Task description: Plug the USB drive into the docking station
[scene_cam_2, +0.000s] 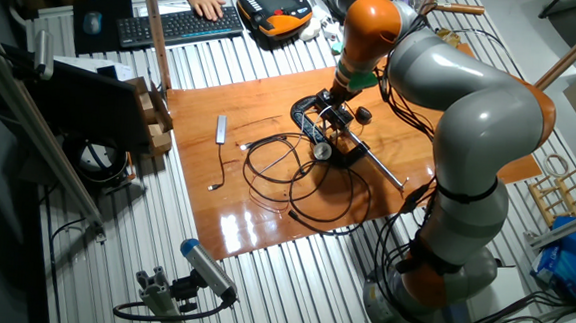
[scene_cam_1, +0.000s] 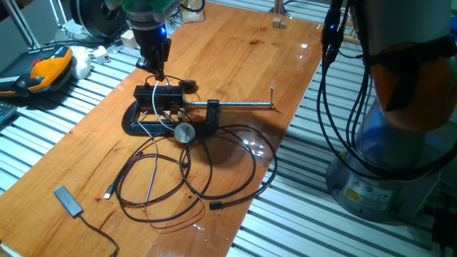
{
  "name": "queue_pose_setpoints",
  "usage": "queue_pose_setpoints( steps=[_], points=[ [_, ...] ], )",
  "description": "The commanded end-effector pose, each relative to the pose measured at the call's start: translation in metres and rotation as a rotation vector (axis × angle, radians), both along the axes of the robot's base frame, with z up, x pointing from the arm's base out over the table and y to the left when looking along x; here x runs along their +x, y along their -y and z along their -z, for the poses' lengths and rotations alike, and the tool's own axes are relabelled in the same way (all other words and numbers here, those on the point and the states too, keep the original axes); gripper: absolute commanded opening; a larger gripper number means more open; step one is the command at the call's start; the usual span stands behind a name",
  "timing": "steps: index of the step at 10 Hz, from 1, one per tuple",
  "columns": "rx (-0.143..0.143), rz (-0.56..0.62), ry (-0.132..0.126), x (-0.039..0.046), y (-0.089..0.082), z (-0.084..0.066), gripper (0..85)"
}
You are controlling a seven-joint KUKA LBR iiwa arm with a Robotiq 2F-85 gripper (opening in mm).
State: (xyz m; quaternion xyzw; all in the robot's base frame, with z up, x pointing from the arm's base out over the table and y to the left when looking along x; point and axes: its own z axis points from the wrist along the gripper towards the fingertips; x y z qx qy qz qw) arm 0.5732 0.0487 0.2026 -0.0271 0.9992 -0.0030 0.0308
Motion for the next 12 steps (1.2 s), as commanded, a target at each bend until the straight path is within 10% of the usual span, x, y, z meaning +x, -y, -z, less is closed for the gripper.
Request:
queue_pose_setpoints(
  steps=[1, 12],
  points=[
    [0.001, 0.000, 0.000, 0.0003, -0.0001, 0.0003, 0.0],
    [0.003, -0.002, -0.001, 0.0031, 0.0015, 0.0023, 0.0]
  ],
)
